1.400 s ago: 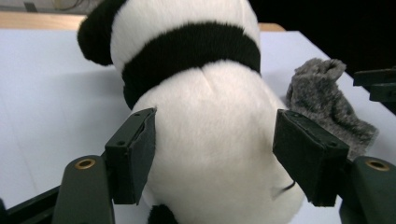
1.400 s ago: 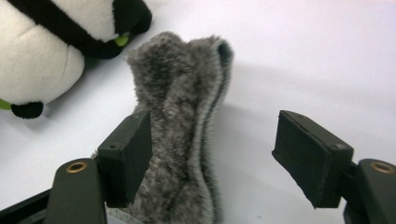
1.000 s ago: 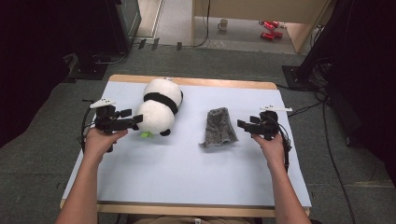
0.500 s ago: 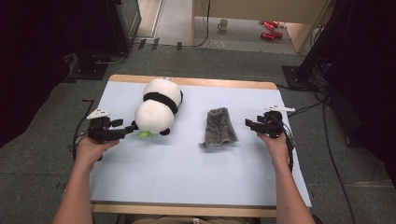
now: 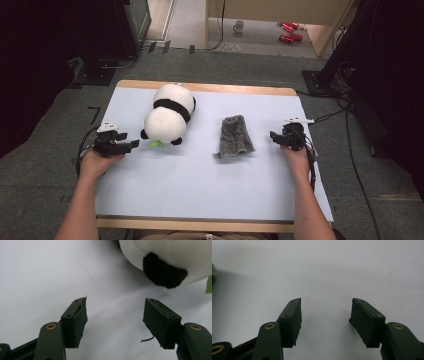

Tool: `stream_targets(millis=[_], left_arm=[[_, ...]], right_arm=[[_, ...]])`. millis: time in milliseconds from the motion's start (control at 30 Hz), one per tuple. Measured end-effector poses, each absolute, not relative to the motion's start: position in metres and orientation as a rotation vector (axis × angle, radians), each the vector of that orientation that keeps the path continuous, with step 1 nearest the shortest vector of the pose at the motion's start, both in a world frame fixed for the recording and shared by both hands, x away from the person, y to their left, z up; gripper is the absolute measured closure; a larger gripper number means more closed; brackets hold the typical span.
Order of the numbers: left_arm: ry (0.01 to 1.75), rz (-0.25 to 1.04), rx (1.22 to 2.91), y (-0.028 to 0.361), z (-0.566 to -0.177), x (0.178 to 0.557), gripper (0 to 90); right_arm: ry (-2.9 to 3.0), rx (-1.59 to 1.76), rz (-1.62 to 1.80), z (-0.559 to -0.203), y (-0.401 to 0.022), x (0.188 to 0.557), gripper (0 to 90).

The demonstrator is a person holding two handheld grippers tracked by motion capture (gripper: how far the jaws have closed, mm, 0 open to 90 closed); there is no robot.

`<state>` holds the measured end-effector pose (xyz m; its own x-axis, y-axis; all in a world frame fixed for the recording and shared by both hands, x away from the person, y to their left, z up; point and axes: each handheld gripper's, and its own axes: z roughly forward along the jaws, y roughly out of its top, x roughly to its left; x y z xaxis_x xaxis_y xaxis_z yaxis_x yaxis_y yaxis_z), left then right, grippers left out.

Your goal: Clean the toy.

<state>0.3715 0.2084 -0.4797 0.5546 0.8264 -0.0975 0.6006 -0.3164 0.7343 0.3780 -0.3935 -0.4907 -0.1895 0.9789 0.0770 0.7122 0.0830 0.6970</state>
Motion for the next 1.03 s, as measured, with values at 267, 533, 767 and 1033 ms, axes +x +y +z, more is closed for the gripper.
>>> stream_targets(millis=[267,533,767,1033], left_arm=[[1.066,0.441,2.150,0.203,-0.490,0.371,34.1],[1.059,0.431,2.136,0.204,-0.492,0.370,30.3],[1.050,0.415,2.113,0.205,-0.494,0.369,26.8],[1.048,0.410,2.109,0.206,-0.494,0.369,26.4]], right_arm=[[1.913,1.597,0.895,-0.501,-0.392,0.372,40.3],[1.916,1.586,0.903,-0.502,-0.391,0.371,38.3],[1.920,1.583,0.903,-0.502,-0.391,0.371,36.8],[1.933,1.574,0.908,-0.503,-0.391,0.371,34.4]])
